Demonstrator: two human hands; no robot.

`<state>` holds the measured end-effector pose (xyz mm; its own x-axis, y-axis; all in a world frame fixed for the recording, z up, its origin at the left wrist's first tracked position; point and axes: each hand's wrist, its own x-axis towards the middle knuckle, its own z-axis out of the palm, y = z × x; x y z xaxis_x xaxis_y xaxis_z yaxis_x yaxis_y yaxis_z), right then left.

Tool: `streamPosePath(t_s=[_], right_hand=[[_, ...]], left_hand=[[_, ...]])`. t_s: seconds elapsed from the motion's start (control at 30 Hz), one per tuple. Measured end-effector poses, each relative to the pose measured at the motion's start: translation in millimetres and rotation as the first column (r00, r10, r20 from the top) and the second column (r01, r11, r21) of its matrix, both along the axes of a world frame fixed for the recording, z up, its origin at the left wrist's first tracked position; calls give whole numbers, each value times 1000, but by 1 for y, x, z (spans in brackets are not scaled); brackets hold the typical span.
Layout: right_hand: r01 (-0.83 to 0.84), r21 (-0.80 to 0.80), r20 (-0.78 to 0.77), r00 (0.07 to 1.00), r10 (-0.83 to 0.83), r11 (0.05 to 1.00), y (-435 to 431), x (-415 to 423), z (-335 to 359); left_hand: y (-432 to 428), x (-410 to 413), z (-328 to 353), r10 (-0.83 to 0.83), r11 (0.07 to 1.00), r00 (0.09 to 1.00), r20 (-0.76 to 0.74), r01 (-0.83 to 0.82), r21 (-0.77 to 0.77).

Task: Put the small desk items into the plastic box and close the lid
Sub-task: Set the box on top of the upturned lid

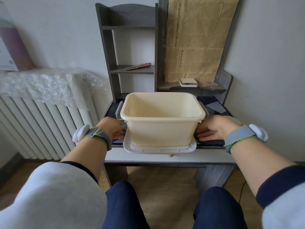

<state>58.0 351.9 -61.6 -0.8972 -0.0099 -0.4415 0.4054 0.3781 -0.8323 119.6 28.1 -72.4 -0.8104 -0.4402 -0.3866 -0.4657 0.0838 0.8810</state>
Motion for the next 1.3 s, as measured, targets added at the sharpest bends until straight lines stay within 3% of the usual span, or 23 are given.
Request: streamPosePath(t_s=[0.07,0.27,0.7,1.3], right_hand=[[-28,17,2,1000,28,999,-4,-2,-3],[-104,21,34,994,103,994,-11,-10,-8],[13,-74,-59,998,-17,997,-23,-36,-5],[109,-181,-141,981,-136,977,-58,-99,-3]], left_hand=[[4,0,-2,-64,998,998,1,64,19],[7,-1,-3,-54,997,997,-51,56,49],[-4,-33,-2,41,993,989,-143,-25,114],[-10,-106,-20,143,987,976,-167,-153,-53]])
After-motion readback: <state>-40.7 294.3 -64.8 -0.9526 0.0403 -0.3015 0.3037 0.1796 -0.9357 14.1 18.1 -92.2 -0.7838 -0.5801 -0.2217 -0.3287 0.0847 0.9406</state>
